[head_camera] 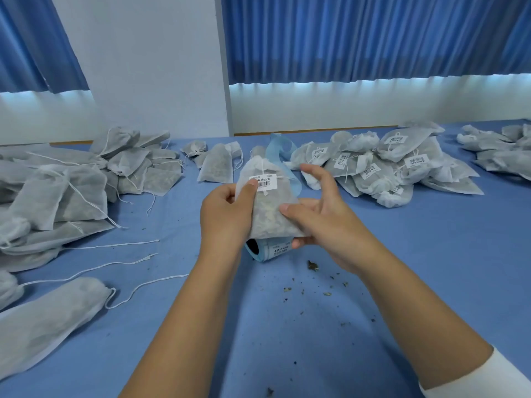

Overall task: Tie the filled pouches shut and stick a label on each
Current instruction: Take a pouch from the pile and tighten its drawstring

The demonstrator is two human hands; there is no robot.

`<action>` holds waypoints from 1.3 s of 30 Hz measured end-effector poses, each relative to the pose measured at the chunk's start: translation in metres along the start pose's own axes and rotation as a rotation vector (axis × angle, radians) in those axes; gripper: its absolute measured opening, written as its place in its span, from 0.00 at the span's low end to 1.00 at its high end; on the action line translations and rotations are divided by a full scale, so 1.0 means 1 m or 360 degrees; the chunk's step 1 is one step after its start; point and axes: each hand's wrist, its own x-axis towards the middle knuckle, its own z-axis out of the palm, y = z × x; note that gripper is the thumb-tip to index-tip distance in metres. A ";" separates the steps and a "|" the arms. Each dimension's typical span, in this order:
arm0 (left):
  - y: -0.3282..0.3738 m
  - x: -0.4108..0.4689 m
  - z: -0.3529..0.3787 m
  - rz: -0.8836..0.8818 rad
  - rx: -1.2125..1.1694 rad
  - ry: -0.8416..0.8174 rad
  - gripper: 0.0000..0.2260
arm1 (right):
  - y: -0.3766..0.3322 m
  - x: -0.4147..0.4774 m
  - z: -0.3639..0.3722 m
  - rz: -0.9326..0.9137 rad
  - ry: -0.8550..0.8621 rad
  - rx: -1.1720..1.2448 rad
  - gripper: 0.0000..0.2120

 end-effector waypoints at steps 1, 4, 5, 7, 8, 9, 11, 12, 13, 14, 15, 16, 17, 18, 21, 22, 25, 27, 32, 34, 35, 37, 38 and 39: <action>-0.001 0.000 0.001 -0.0004 -0.0012 0.0020 0.14 | 0.001 0.000 0.001 -0.0078 -0.0005 -0.0037 0.25; -0.003 0.002 0.002 -0.0047 -0.0047 0.0060 0.13 | -0.001 0.000 -0.003 -0.0172 0.0016 -0.0119 0.12; -0.004 0.003 0.002 -0.0061 -0.0066 0.0079 0.13 | -0.001 0.000 -0.006 -0.0162 -0.0014 -0.0125 0.08; -0.006 0.005 0.002 -0.0054 -0.0077 0.0112 0.15 | -0.001 0.000 -0.009 -0.0127 -0.0126 -0.0093 0.05; -0.007 0.005 0.002 -0.0038 -0.0063 0.0121 0.15 | -0.001 0.001 -0.010 -0.0120 -0.0169 -0.0086 0.06; -0.007 0.005 0.001 -0.0023 -0.0039 0.0124 0.15 | 0.000 0.001 -0.011 -0.0109 -0.0188 -0.0100 0.07; -0.006 0.006 0.000 -0.0031 0.0009 0.0106 0.18 | 0.000 0.005 -0.013 -0.0033 -0.0142 -0.0175 0.07; -0.005 0.006 -0.001 -0.0056 0.0003 0.0082 0.19 | -0.001 0.009 -0.014 0.0021 -0.0082 -0.0230 0.06; -0.005 0.006 -0.002 -0.0092 -0.0028 0.0057 0.19 | -0.002 0.015 -0.016 0.0046 0.0009 -0.0281 0.07; -0.004 0.007 -0.003 -0.0137 -0.0069 0.0046 0.17 | -0.004 0.021 -0.018 0.0028 0.0139 -0.0270 0.07; -0.003 0.007 -0.005 -0.0181 -0.0114 0.0047 0.14 | -0.008 0.028 -0.021 -0.0032 0.0286 -0.0149 0.08; -0.002 0.008 -0.006 -0.0213 -0.0153 0.0058 0.12 | -0.012 0.034 -0.024 -0.0105 0.0397 0.0070 0.10; 0.000 0.008 -0.007 -0.0231 -0.0178 0.0072 0.09 | -0.015 0.038 -0.028 -0.0172 0.0434 0.0319 0.14; 0.001 0.008 -0.008 -0.0242 -0.0190 0.0077 0.08 | -0.015 0.041 -0.031 -0.0224 0.0419 0.0510 0.18; 0.003 0.010 -0.009 -0.0260 -0.0167 0.0047 0.07 | -0.008 0.044 -0.028 -0.0169 0.0345 0.0418 0.22; 0.003 0.010 -0.009 -0.0261 -0.0153 0.0027 0.07 | -0.004 0.043 -0.024 -0.0116 0.0324 0.0294 0.20; 0.003 0.008 -0.009 -0.0218 -0.0094 -0.0032 0.08 | 0.004 0.045 -0.015 -0.0049 0.0277 0.0041 0.15; 0.003 0.008 -0.009 -0.0164 -0.0052 -0.0071 0.04 | 0.005 0.050 -0.008 -0.0053 0.0246 -0.0078 0.13; 0.001 0.017 -0.017 -0.0156 0.0059 -0.0107 0.01 | 0.005 0.076 0.018 0.0031 0.0098 -0.0494 0.12; -0.002 0.024 -0.023 -0.0175 0.0082 -0.0102 0.02 | 0.003 0.093 0.031 0.0049 0.0032 -0.0667 0.12; -0.006 0.028 -0.027 -0.0184 0.0084 -0.0091 0.02 | 0.002 0.103 0.037 0.0057 -0.0004 -0.0770 0.11; -0.012 0.036 -0.035 -0.0241 0.0064 -0.0053 0.03 | 0.003 0.125 0.049 0.0088 -0.0093 -0.1003 0.12; -0.016 0.040 -0.039 -0.0292 0.0030 -0.0023 0.03 | 0.006 0.137 0.056 0.0112 -0.0140 -0.1123 0.13; -0.019 0.044 -0.042 -0.0359 -0.0027 0.0016 0.05 | 0.008 0.148 0.061 0.0138 -0.0181 -0.1221 0.15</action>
